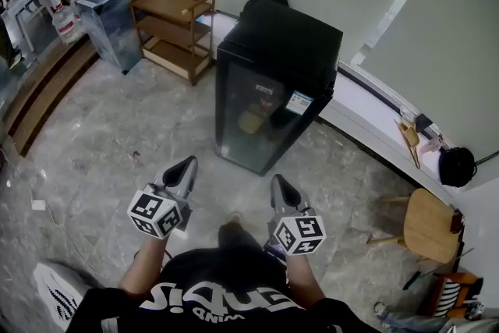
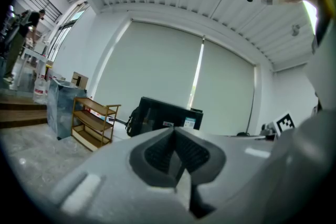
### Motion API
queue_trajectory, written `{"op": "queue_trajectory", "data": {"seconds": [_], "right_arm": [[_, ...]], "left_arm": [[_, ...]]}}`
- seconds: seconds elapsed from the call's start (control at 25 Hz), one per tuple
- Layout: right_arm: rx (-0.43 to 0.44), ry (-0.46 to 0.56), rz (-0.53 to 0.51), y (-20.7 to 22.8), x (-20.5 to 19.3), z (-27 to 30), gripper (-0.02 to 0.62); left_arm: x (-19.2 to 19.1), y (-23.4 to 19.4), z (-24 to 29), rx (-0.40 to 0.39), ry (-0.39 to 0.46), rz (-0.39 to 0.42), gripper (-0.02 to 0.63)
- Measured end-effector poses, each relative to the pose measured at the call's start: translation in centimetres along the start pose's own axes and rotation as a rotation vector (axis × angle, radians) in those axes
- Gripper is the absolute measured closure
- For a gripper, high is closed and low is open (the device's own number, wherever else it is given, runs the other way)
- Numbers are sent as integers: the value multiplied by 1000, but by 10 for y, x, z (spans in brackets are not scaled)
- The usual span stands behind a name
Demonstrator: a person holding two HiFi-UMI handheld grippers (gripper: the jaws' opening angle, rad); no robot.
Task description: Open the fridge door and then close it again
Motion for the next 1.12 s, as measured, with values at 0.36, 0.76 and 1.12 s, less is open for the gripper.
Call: {"op": "queue_trajectory", "data": {"seconds": [0.36, 0.76, 1.12], "right_arm": [[50, 1, -25, 46, 35, 71, 598], [115, -9, -41, 59, 50, 130, 598], [82, 9, -23, 55, 65, 157, 598]], "left_arm": [[17, -35, 69, 49, 57, -8, 604], [26, -68, 100, 124, 76, -4, 604], [48, -101, 119, 118, 75, 9, 604]]}}
Point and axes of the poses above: the fingertips, and each gripper's own axes: z forward along the fingers, y to its right, x out of its top, the point moved 9 cm from there along -z, backward along the fingers, and after that the axes turned 9 degrees about -x, right-handed, at the moved point
